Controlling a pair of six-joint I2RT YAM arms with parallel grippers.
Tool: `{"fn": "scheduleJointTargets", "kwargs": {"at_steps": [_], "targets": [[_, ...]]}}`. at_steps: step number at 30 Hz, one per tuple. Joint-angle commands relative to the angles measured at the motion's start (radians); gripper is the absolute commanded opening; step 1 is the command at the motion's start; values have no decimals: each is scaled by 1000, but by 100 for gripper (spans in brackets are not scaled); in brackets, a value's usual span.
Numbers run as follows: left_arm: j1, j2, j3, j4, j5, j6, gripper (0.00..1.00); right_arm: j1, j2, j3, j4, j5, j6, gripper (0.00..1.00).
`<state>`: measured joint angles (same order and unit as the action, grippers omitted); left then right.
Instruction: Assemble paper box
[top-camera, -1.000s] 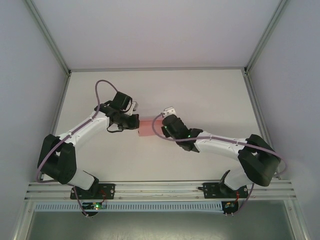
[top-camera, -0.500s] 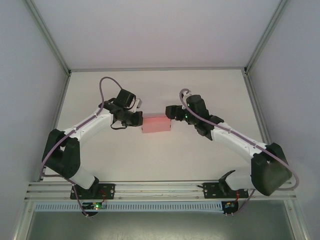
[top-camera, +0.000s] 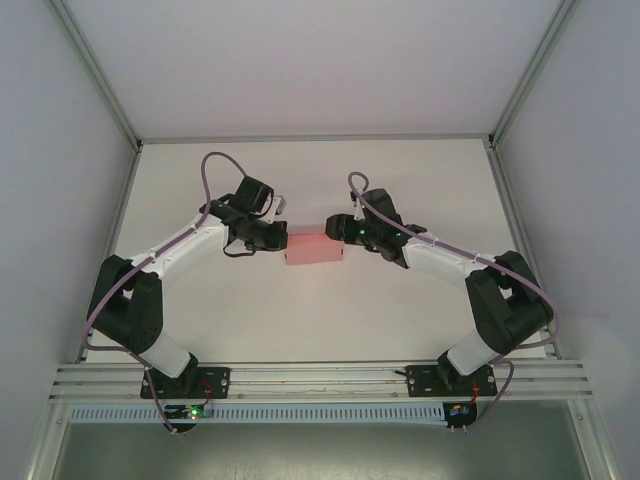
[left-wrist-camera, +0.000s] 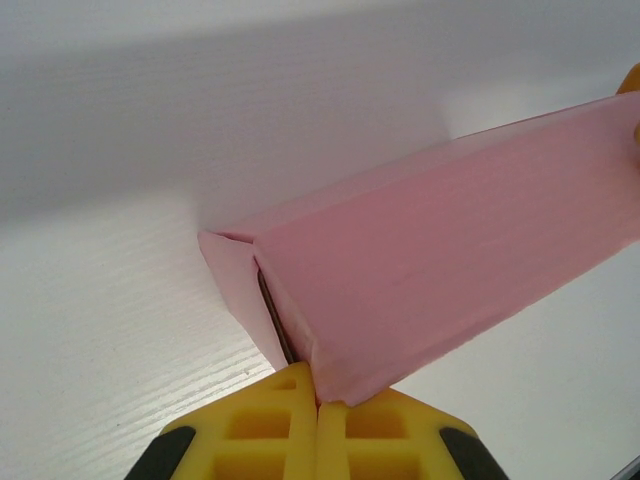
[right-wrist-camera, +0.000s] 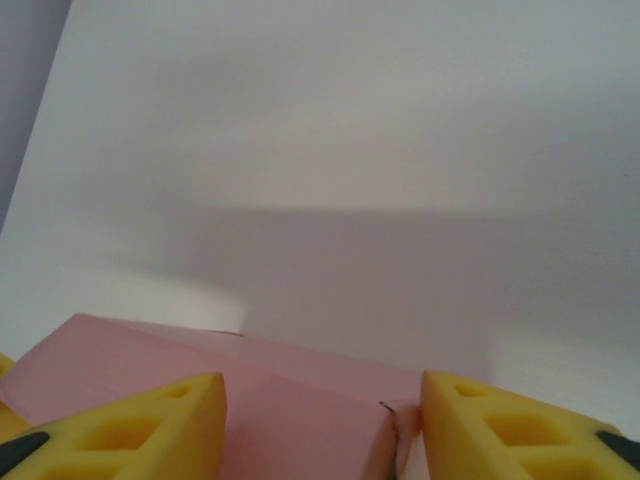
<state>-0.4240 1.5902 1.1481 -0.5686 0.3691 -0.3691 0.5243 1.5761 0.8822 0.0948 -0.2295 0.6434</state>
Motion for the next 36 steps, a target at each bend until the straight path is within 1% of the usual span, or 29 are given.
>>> {"fn": "scheduleJointTargets", "kwargs": {"at_steps": [1, 2, 5, 6, 8, 10, 13, 14, 17, 18, 20, 21, 22, 25, 28, 30, 31, 33, 36], "targets": [[-17, 92, -35, -133, 6, 12, 0, 0, 60, -67, -24, -8, 59, 46], [-18, 88, -33, -130, 20, 9, 1, 4, 66, -80, -15, 7, 63, 44], [-18, 61, -28, -115, 42, -5, 8, 12, 82, -111, 2, 48, 81, 39], [-18, 52, -22, -117, 49, -9, 12, 15, 81, -117, 3, 58, 85, 39], [-19, 35, -9, -125, 58, -20, 28, 27, 81, -130, 4, 92, 85, 38], [-17, 22, 9, -137, 68, -27, 32, 42, 83, -139, 3, 119, 85, 36], [-16, 3, 41, -164, 84, -49, 36, 48, 104, -144, 16, 115, 97, 36], [-16, -5, 48, -171, 87, -59, 40, 48, 110, -145, 19, 115, 102, 36], [-11, -39, 74, -200, 88, -79, 57, 48, 116, -144, 29, 114, 105, 36], [-7, -54, 81, -211, 77, -89, 63, 48, 113, -143, 28, 115, 104, 36], [8, -84, 87, -229, 47, -111, 77, 49, 111, -143, 29, 118, 102, 36], [19, -100, 83, -227, 33, -127, 99, 48, 109, -142, 28, 117, 101, 36], [32, -115, 73, -215, 27, -150, 100, 47, 109, -143, 28, 118, 101, 36], [84, -152, 21, -131, 63, -218, 100, 48, 112, -142, 31, 113, 101, 36], [130, -159, -55, 35, 133, -295, 100, 48, 122, -139, 37, 102, 104, 36], [151, -147, -108, 195, 206, -364, 100, 48, 130, -137, 44, 93, 106, 36], [158, -134, -125, 249, 219, -392, 100, 49, 131, -139, 46, 90, 107, 37], [167, -98, -153, 324, 230, -445, 100, 48, 133, -140, 52, 87, 110, 37], [179, -41, -189, 420, 292, -488, 100, 48, 131, -147, 56, 89, 109, 37]]}}
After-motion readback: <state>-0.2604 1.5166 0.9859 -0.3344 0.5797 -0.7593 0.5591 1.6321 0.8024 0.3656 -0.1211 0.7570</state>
